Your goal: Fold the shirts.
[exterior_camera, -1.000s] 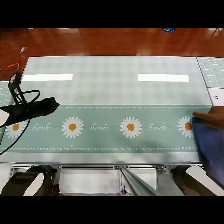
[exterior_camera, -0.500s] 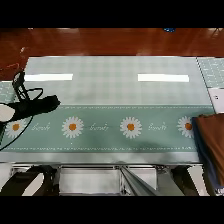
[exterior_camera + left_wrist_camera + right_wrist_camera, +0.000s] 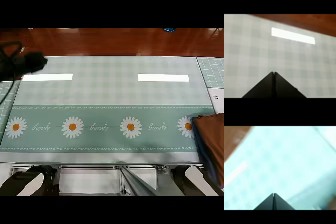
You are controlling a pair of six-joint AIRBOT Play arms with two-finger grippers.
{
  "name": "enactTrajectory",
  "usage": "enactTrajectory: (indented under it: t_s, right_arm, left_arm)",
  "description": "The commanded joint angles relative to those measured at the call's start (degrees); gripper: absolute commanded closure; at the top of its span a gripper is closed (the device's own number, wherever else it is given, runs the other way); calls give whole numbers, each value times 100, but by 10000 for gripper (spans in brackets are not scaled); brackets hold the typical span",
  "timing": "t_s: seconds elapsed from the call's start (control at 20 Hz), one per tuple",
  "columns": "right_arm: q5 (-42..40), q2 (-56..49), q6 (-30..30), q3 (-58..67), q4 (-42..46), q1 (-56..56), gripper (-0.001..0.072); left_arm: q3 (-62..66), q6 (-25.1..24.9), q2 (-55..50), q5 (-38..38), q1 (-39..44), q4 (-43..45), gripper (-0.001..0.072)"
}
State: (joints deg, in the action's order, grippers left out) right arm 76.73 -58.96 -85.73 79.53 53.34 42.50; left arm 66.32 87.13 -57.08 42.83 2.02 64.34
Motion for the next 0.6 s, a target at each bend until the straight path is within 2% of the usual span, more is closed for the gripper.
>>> enactTrajectory:
  t_s: [0.0, 0.1, 0.25, 0.4, 0.55]
  right_arm:
    - [-1060, -887, 199, 940, 514, -2929, 687]
    - [-1071, -1482, -17, 1080, 1692, -4312, 687]
    - [-439, -2455, -929, 1067, 3626, -5348, 687]
    - [-22, -3047, -1331, 599, 3821, -5396, 687]
    - [-81, -3099, -1434, 151, 3807, -5399, 687]
  left_arm:
    - [1412, -74, -487, 568, 588, 531, 688]
    - [1591, 267, -957, 892, 1117, 1290, 688]
    - [1591, 629, -1869, 1945, 1287, 1928, 687]
    - [1591, 686, -2625, 2857, 1143, 1930, 687]
    - [1591, 929, -2841, 3042, 1110, 1926, 687]
